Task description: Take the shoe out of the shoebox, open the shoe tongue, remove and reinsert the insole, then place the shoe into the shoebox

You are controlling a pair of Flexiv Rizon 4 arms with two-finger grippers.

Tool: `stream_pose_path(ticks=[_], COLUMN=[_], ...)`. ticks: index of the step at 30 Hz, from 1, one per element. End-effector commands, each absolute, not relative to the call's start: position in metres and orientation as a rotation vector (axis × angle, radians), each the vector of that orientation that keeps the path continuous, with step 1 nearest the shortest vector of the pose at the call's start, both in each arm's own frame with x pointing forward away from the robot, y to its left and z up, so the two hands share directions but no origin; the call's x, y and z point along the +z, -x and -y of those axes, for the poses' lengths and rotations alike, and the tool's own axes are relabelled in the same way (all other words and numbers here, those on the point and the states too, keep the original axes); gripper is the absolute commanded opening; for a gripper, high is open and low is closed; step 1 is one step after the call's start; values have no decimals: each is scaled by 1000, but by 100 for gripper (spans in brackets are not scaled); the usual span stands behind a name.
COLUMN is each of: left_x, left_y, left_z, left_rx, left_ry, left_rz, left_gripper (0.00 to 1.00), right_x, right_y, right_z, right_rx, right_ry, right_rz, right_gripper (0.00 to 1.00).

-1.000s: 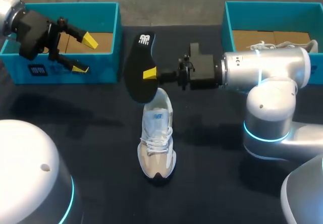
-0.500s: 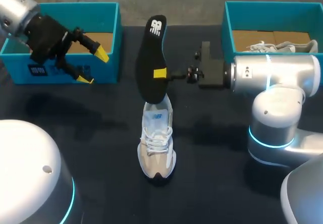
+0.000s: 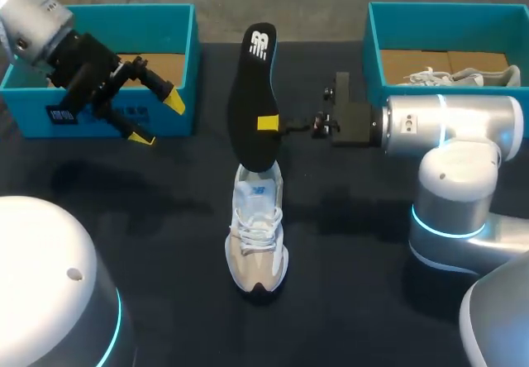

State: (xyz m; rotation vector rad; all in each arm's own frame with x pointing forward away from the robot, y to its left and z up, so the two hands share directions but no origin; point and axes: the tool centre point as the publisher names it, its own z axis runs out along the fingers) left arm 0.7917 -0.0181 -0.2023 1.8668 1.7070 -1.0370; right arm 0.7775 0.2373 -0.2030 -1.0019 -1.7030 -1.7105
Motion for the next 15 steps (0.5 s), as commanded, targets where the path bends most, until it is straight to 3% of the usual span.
stream_pose_path(ticks=[1, 15], left_x=[-202, -242], left_y=[-788, -817], left_z=[18, 19], left_rx=[-1027, -1058], left_ry=[-1861, -1740], left_rz=[-1709, -1683], left_gripper=[100, 100], right_x=[-203, -230], right_y=[-778, -799], right_z=[-240, -244], right_rx=[-1709, -1762], right_ry=[1005, 888], right_rz=[1705, 1806], right_gripper=[0, 0])
